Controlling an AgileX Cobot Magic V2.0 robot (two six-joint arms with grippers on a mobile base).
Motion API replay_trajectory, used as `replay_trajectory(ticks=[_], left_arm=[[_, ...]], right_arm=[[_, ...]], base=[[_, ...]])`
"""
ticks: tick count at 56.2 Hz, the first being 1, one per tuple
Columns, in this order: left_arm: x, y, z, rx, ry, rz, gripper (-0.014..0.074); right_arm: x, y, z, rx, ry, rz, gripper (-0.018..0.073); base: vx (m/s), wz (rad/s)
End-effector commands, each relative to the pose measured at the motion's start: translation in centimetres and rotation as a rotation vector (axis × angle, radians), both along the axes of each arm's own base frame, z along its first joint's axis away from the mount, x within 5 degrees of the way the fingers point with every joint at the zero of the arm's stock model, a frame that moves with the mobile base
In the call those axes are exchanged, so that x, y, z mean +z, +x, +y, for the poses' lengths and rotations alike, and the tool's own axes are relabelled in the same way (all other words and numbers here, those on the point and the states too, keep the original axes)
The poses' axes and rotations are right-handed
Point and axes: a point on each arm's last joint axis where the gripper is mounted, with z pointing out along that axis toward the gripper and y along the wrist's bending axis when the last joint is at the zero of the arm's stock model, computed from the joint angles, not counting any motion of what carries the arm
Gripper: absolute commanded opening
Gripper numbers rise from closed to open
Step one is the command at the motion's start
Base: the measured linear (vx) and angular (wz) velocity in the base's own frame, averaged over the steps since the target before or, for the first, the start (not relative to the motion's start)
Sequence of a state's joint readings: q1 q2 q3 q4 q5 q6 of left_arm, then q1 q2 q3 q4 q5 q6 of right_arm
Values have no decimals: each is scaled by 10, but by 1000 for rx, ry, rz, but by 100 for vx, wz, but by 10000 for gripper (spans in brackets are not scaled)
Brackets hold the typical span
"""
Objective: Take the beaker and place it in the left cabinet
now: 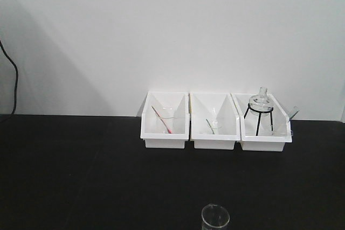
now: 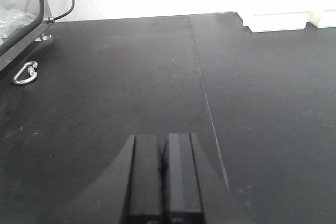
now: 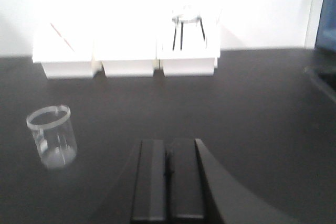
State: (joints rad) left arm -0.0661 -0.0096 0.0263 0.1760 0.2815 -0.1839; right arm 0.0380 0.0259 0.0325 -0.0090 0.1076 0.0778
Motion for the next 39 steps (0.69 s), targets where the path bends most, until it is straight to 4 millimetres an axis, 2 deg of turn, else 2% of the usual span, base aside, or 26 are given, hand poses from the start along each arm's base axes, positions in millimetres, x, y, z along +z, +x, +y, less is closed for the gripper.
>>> replay_trajectory(ticks=[1,11,19,28,39], left_arm=[[12,0,-2,-21,-12,-109,4],[12,0,-2,-21,-12,-109,4],[12,0,-2,-21,-12,-109,4],[12,0,-2,-21,-12,-109,4],[12,0,-2,-21,-12,-109,4]], right_arm=[[18,1,0,-4,8,-198,-8],[36,-1,0,-1,17,-365,-8],[49,6,0,1,20,-285,-8],[62,23,1,0,2,-206,-1],[51,48,2,2,-17,-54,12]], base=[[0,0],[0,0],[0,0],[0,0],[0,0]])
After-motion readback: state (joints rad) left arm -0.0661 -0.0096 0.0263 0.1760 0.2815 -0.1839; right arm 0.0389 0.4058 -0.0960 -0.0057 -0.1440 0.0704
